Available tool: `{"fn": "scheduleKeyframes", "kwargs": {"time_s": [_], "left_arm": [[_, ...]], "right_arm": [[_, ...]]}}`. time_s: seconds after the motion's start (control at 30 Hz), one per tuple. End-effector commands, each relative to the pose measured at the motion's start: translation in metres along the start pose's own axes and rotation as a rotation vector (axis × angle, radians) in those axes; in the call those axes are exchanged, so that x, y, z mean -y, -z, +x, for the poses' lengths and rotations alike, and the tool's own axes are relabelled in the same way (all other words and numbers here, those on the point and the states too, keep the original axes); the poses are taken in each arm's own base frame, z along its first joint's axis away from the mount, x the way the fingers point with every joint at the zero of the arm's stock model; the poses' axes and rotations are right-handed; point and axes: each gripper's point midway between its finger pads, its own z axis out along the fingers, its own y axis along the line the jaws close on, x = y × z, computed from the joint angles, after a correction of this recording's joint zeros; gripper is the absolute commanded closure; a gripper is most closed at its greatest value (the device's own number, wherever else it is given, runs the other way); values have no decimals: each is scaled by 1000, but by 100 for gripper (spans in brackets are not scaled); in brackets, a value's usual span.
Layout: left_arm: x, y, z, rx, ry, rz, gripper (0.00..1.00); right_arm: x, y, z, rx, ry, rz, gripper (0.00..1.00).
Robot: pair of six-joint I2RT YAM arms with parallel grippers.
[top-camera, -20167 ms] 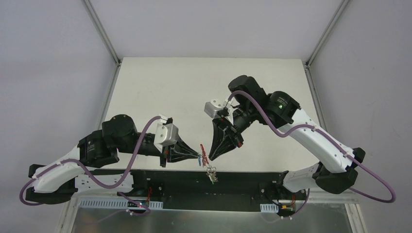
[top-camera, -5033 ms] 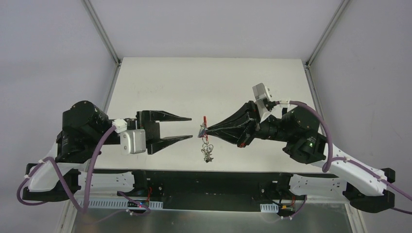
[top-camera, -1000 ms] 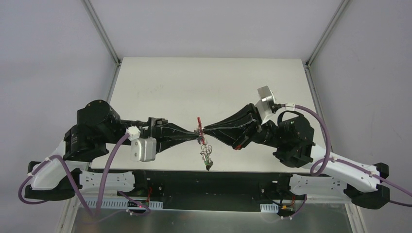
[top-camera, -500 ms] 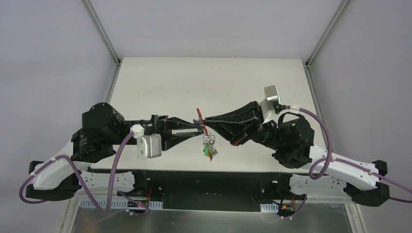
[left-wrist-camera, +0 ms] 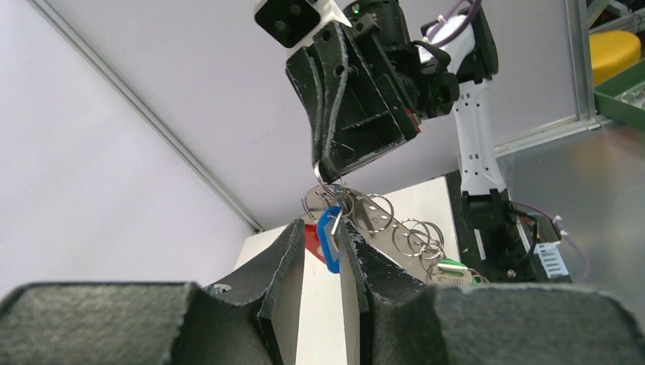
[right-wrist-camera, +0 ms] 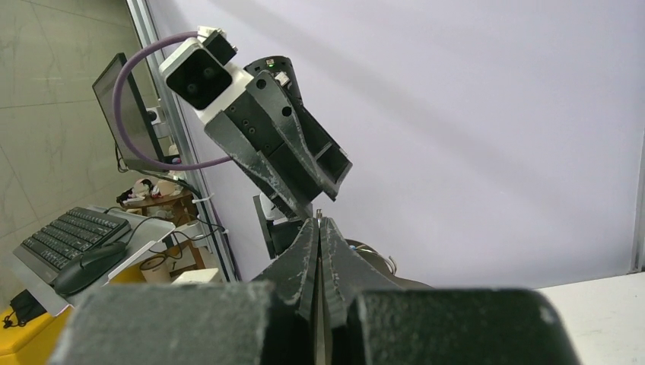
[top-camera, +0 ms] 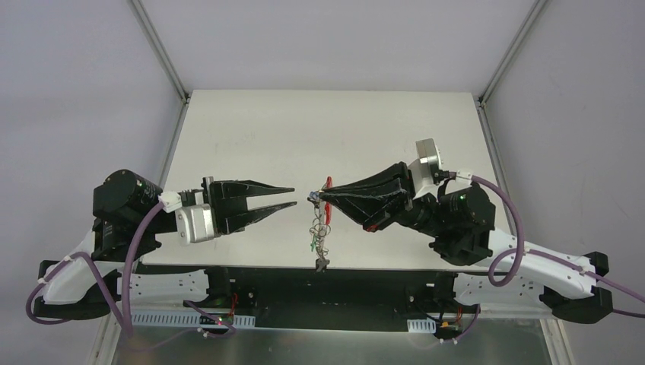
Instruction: Put the keys on the keyring
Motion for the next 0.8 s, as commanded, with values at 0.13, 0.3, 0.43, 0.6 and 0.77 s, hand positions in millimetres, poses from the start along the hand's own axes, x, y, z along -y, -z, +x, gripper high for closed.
{"fn": "scheduleKeyframes", "kwargs": {"time_s": [0.13, 0.3, 0.43, 0.6, 0.77], "left_arm": [[-1, -10, -18, 90, 123, -16, 78], [-4, -13, -30, 190, 168, -47, 78], [-2, -18, -34, 221, 195, -33, 78], [-2, -20, -36, 245, 205, -38, 78], [-3, -21, -37, 256, 204, -42, 78]], "right_arm": [[-22, 3, -44, 159, 154, -105, 100], [-30, -2, -54, 259, 219, -166, 100], [-29, -8, -55, 292, 247, -171, 100], [-26, -8, -56, 310, 271, -157, 100], [-26, -8, -56, 304, 276, -159, 100]]}}
